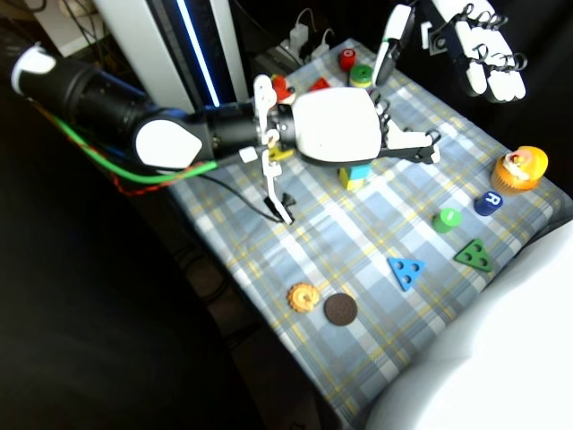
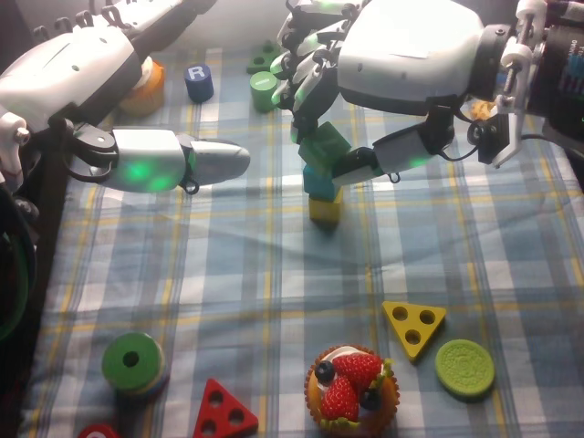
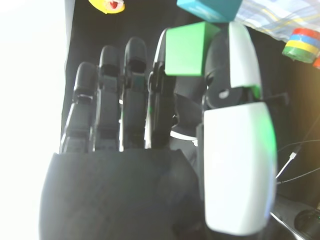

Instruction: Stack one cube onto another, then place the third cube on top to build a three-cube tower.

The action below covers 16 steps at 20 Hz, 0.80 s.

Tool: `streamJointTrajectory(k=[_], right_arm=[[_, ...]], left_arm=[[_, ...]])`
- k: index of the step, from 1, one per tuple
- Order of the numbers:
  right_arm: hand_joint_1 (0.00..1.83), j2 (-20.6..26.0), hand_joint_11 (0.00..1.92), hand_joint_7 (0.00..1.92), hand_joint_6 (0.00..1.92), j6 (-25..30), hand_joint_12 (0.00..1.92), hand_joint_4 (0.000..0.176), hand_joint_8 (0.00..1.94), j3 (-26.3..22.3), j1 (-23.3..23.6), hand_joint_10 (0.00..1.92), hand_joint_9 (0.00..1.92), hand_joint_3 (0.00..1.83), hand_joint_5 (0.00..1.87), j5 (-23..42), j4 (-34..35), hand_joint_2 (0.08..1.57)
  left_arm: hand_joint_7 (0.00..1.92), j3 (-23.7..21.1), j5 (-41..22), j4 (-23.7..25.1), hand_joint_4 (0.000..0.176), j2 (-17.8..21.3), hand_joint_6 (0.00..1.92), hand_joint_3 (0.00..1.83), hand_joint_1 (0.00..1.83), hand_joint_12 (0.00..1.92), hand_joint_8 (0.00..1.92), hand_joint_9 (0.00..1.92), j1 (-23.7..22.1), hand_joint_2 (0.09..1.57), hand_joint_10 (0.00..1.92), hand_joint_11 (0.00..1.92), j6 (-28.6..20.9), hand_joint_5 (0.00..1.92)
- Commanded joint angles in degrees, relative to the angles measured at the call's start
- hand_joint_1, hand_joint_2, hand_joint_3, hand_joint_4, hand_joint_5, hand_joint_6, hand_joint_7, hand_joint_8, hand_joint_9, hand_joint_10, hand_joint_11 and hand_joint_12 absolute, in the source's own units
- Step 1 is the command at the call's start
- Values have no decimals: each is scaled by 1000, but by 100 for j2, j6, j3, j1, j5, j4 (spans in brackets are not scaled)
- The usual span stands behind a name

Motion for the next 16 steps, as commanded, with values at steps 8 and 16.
streamJointTrajectory(k=[8,16], right_arm=[[1201,60,0,764,535,192,918,0,2,15,31,2,555,1,1236,527,111,1009],[1199,48,0,767,560,193,1003,0,5,23,30,8,575,0,1223,527,106,1012]], left_arm=[[14,29,-626,136,176,-19,0,0,714,0,2,14,-77,860,2,0,-7,0],[20,39,-623,136,176,-30,0,0,751,0,0,27,-84,849,1,0,-6,0]])
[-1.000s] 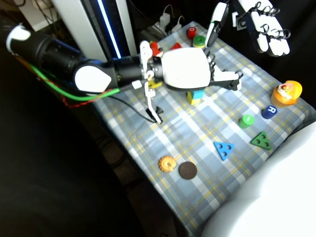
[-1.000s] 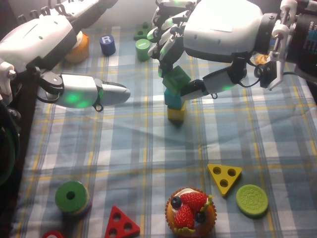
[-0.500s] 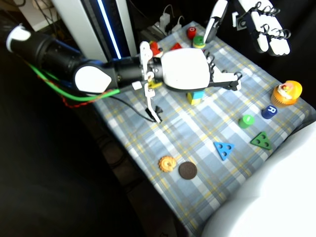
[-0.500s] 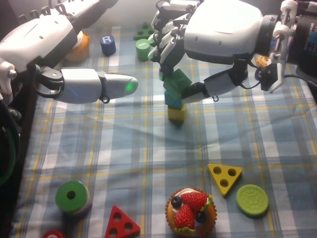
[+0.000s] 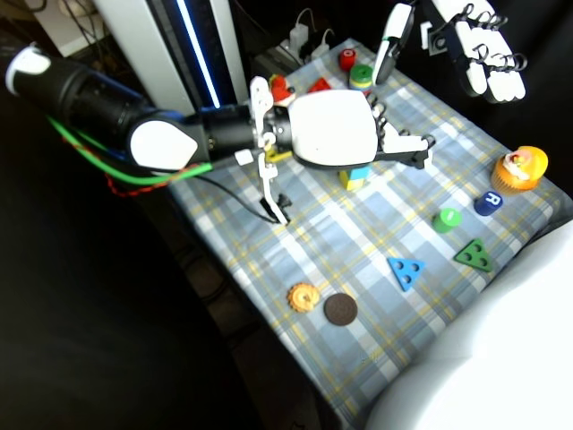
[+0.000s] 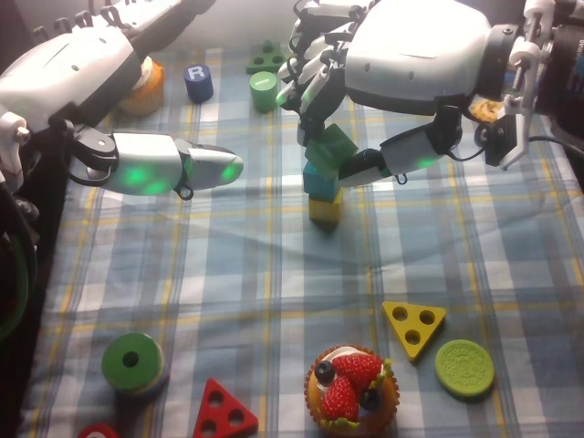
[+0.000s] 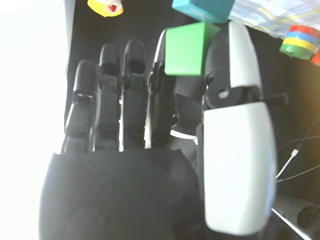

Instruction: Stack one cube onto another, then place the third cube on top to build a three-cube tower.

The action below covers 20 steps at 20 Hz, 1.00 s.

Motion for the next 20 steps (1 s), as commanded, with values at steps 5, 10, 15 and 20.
streamJointTrajectory(k=[5,10,15,20], right_arm=[[1201,-32,4,784,531,25,964,0,3,23,41,4,573,0,1239,521,187,1008],[1196,-32,27,760,563,25,1020,0,0,23,41,3,600,1,1218,521,182,1013],[1154,-30,92,751,715,37,1052,0,0,23,40,4,640,1,1136,520,182,1041],[1096,-29,141,732,41,78,944,0,2,22,40,0,643,0,1010,520,162,929]], left_arm=[[26,31,-609,156,176,-23,0,0,735,0,2,38,-88,845,4,0,-6,0],[13,37,-597,156,176,-29,0,2,717,0,0,23,-88,855,0,0,-6,0],[22,38,-599,156,176,-30,0,4,656,0,3,29,-90,862,2,0,-6,0],[28,37,-598,155,176,-31,1,0,669,0,2,29,-90,858,1,0,-6,2]])
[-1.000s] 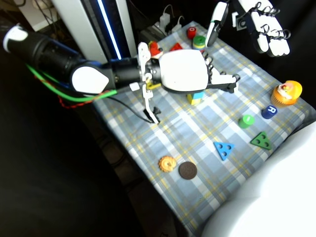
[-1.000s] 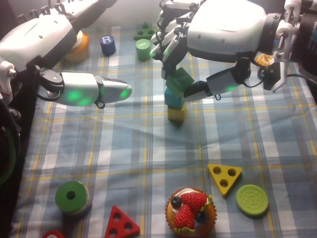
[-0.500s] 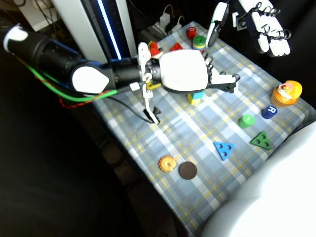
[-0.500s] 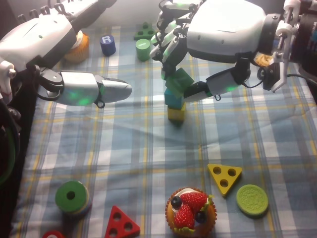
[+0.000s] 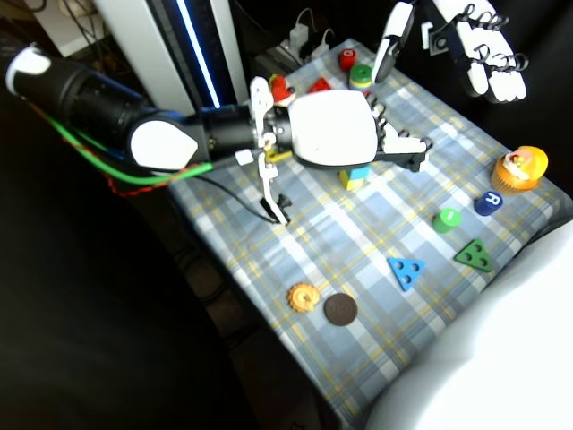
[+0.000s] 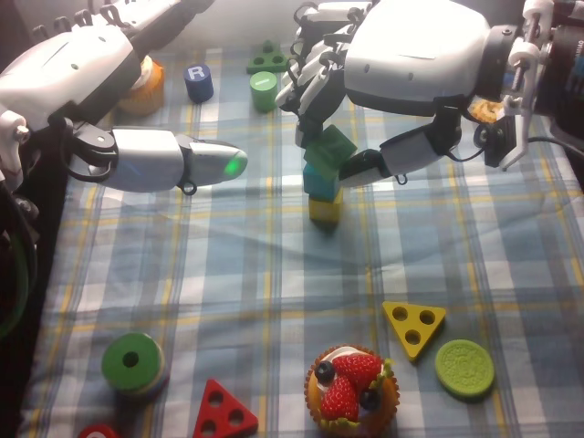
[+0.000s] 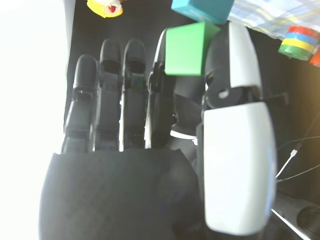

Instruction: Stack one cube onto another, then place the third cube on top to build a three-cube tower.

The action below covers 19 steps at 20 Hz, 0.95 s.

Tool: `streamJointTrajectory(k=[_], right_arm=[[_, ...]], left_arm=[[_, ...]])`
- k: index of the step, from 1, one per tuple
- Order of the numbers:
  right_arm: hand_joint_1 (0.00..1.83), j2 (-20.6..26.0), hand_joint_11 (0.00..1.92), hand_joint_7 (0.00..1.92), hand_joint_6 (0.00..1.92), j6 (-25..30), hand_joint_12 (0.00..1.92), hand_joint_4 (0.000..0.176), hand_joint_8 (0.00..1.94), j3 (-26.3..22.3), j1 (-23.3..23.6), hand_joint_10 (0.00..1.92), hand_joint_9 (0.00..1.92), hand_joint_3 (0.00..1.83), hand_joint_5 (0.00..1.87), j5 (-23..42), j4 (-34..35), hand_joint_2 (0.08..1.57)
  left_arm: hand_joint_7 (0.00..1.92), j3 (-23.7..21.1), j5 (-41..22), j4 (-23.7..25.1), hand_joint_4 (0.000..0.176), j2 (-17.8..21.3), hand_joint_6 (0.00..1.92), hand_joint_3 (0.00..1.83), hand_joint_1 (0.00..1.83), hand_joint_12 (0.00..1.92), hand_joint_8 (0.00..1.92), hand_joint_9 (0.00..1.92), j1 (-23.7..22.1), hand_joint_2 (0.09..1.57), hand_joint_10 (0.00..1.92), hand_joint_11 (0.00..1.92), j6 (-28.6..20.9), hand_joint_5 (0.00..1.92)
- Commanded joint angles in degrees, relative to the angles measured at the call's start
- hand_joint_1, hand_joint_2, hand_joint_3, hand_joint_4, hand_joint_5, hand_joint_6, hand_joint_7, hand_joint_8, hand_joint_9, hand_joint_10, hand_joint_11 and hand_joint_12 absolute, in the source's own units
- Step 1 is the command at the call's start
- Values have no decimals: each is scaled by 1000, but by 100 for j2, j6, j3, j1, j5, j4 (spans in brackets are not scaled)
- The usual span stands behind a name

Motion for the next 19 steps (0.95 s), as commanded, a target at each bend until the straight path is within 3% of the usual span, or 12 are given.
streamJointTrajectory(k=[1,13,14,16,17,18,19], right_arm=[[1096,-22,141,732,41,29,944,0,2,14,40,0,643,0,1010,520,197,929],[1060,1,112,672,0,74,899,0,0,-116,41,0,582,0,821,609,221,898],[1009,116,93,585,0,74,886,0,0,-178,41,0,532,0,683,733,320,882],[911,414,3,307,0,73,602,0,3,-294,5,6,271,0,372,1045,488,868],[890,649,0,34,0,72,196,104,0,-385,-89,0,25,0,89,1282,704,829],[886,840,0,6,4,34,40,127,0,-485,-198,0,4,0,21,1530,955,827],[886,1148,0,6,4,-157,40,127,0,-681,-414,0,4,0,21,1897,1403,827]], left_arm=[[28,26,-606,155,176,-29,1,0,669,0,2,29,-77,858,1,0,-6,2],[32,17,-635,114,176,-32,0,0,752,0,0,43,-77,833,1,0,-10,0],[39,-1,-671,110,176,-30,0,0,764,0,3,50,-74,830,3,0,-26,0],[48,-57,-817,288,176,51,3,0,766,5,5,63,-33,811,7,11,-452,8],[25,-86,-970,503,176,163,6,0,797,35,0,28,20,797,0,78,-999,19],[11,-90,-1159,655,176,269,3,0,782,30,0,14,106,792,0,65,-1592,15],[11,-85,-1543,897,176,423,3,0,782,30,0,14,304,792,0,65,-2585,15]])
